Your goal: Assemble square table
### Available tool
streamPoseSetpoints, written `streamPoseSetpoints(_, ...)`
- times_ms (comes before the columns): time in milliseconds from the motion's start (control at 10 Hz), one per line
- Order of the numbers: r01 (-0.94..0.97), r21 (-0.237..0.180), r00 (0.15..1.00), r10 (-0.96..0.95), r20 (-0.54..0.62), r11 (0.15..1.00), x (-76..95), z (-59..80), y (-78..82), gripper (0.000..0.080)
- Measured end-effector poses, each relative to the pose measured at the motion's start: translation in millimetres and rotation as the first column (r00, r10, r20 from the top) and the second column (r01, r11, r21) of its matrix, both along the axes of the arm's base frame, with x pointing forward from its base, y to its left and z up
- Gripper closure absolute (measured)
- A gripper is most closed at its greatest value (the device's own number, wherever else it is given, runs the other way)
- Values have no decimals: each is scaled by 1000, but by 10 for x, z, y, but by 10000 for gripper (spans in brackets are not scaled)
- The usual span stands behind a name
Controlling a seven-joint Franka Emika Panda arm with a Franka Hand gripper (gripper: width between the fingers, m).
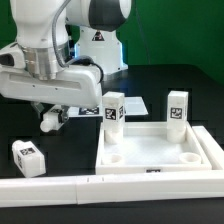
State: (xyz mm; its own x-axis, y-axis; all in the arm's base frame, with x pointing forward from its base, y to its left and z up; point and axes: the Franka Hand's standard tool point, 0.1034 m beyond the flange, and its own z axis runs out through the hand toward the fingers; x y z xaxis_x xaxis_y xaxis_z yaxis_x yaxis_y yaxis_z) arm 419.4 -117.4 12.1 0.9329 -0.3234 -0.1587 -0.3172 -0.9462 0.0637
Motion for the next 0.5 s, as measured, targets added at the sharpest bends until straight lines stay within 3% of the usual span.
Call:
streamPoseSetpoints(200, -40, 7, 999, 40, 0, 999, -1, 0, -1, 516)
streamPoseSetpoints(400, -306, 65, 952, 306, 14, 950, 49, 69, 19, 516)
streamPoseSetpoints(500, -441, 114, 897, 442, 19, 890, 76, 97, 7, 516)
